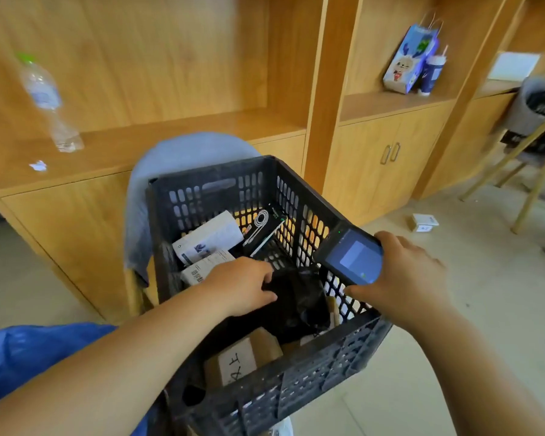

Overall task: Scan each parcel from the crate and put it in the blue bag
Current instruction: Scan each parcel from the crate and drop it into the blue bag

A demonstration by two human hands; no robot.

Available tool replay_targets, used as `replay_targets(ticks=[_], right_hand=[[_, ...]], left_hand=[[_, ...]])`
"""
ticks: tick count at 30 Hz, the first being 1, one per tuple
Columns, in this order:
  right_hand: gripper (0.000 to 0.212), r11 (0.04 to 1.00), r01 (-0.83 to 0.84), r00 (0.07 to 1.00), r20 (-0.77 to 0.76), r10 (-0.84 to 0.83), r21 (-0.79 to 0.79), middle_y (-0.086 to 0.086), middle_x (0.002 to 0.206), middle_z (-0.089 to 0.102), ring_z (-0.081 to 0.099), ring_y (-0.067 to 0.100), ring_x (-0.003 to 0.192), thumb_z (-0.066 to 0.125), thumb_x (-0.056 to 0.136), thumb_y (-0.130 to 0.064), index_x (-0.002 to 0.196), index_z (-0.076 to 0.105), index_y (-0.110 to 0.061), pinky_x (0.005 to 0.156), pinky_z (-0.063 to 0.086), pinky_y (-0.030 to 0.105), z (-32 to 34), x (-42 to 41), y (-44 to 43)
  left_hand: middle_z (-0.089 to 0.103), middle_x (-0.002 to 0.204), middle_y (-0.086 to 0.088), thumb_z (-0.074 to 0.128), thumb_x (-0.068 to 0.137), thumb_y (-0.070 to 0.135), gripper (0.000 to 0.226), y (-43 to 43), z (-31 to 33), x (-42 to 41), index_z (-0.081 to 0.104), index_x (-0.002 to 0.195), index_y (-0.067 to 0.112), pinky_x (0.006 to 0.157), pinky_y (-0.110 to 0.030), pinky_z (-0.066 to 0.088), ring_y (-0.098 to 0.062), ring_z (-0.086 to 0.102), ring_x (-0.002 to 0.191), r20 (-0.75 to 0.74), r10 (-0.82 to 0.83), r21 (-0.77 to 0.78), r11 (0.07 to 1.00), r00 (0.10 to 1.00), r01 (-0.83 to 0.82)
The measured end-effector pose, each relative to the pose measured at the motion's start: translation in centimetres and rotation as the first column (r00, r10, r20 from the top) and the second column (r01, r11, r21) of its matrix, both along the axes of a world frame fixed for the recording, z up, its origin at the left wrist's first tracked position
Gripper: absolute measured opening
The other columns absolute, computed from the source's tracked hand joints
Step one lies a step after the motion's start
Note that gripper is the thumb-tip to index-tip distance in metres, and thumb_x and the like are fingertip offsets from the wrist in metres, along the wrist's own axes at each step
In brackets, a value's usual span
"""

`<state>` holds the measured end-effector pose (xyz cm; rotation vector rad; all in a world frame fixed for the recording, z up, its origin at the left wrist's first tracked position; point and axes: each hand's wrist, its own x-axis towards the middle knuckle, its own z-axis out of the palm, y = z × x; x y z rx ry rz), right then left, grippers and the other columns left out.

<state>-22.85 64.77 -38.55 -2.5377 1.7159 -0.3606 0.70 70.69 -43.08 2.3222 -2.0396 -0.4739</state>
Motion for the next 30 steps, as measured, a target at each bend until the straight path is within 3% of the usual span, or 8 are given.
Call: replay_targets(ticks=[3, 6, 11, 13, 16, 21, 28, 30], right_hand=[[0.070, 1.000, -0.004, 1.000, -0.023, 0.004, -0.004, -0.004, 0.092, 0.050, 0.050, 0.022, 0.082, 0.070, 0.056, -0.060, 0.111, 0.045, -0.023, 0.071, 0.043, 0.035, -0.7, 0.2, -1.6], [0.067, 1.000, -0.010, 1.000, -0.020, 0.010, -0.014, -0.006, 0.087, 0.049, 0.050, 0.020, 0.079, 0.067, 0.056, -0.061, 0.108, 0.047, -0.024, 0.069, 0.041, 0.033, -1.2, 0.5, -2.9], [0.068, 1.000, -0.007, 1.000, -0.006, 0.007, -0.014, -0.008, 0.083, 0.044, 0.046, 0.018, 0.075, 0.067, 0.058, -0.062, 0.111, 0.047, -0.023, 0.065, 0.035, 0.031, -1.8, 0.7, -3.9], [0.071, 1.000, -0.002, 1.000, 0.001, 0.002, -0.003, -0.008, 0.085, 0.045, 0.045, 0.018, 0.076, 0.065, 0.059, -0.063, 0.114, 0.046, -0.024, 0.066, 0.036, 0.031, -2.0, 0.6, -4.1], [0.071, 1.000, -0.002, 1.000, 0.008, 0.002, 0.014, -0.008, 0.087, 0.046, 0.045, 0.018, 0.077, 0.063, 0.059, -0.066, 0.115, 0.046, -0.025, 0.067, 0.037, 0.031, -2.1, 0.5, -4.2], [0.070, 1.000, -0.009, 0.999, 0.040, 0.008, 0.027, -0.007, 0.086, 0.047, 0.046, 0.018, 0.077, 0.065, 0.059, -0.066, 0.112, 0.046, -0.025, 0.066, 0.038, 0.031, -2.0, 0.4, -4.2], [0.064, 1.000, -0.001, 0.999, 0.039, 0.001, 0.009, -0.008, 0.085, 0.046, 0.046, 0.019, 0.076, 0.070, 0.058, -0.059, 0.107, 0.048, -0.024, 0.066, 0.037, 0.030, -1.3, 0.5, -3.4], [0.065, 1.000, 0.001, 0.999, 0.037, -0.001, 0.006, -0.008, 0.085, 0.046, 0.045, 0.018, 0.076, 0.069, 0.058, -0.060, 0.107, 0.047, -0.024, 0.065, 0.036, 0.030, -1.1, 0.6, -3.1]], left_hand=[[0.050, 0.133, -0.001, 0.062, 0.086, 0.049, 0.057, -3.8, -2.9, -0.9, 0.043, 0.134, 0.026, 0.090, -0.037, 0.046, -0.023, 0.052, 0.118, 0.002, -0.081, 0.098, 0.992, 0.997, 0.080], [0.026, 0.153, -0.005, 0.070, 0.079, 0.051, 0.092, -7.0, -5.8, -1.8, 0.018, 0.150, 0.023, 0.109, -0.046, 0.034, -0.031, 0.028, 0.139, -0.023, -0.180, 0.169, 0.969, 0.983, 0.182], [-0.014, 0.159, -0.006, 0.074, 0.064, 0.065, 0.128, -9.5, -9.7, -2.8, -0.016, 0.149, 0.034, 0.114, -0.058, 0.017, -0.043, -0.006, 0.144, 0.023, -0.293, 0.307, 0.912, 0.956, 0.272], [-0.016, 0.159, -0.007, 0.074, 0.066, 0.063, 0.123, -9.7, -11.0, -3.1, -0.012, 0.150, 0.035, 0.111, -0.060, 0.019, -0.047, 0.000, 0.142, 0.094, -0.342, 0.355, 0.889, 0.935, 0.290], [-0.003, 0.156, -0.013, 0.069, 0.079, 0.047, 0.096, -9.6, -11.7, -3.3, 0.006, 0.149, 0.031, 0.101, -0.054, 0.036, -0.050, 0.027, 0.131, 0.172, -0.361, 0.337, 0.896, 0.916, 0.289], [0.022, 0.144, -0.016, 0.059, 0.089, 0.033, 0.067, -9.3, -10.2, -3.4, 0.021, 0.143, 0.026, 0.078, -0.043, 0.049, -0.042, 0.050, 0.107, 0.102, -0.336, 0.278, 0.913, 0.936, 0.298], [0.038, 0.130, -0.010, 0.049, 0.092, 0.017, 0.043, -7.6, -5.6, -1.7, 0.041, 0.134, 0.017, 0.070, -0.036, 0.044, -0.034, 0.054, 0.103, 0.163, -0.215, 0.127, 0.972, 0.963, 0.196], [0.033, 0.138, -0.005, 0.054, 0.088, 0.019, 0.036, -6.7, -4.1, -0.7, 0.051, 0.124, 0.016, 0.079, -0.038, 0.047, -0.031, 0.047, 0.115, 0.252, -0.225, 0.048, 0.974, 0.941, 0.220]])
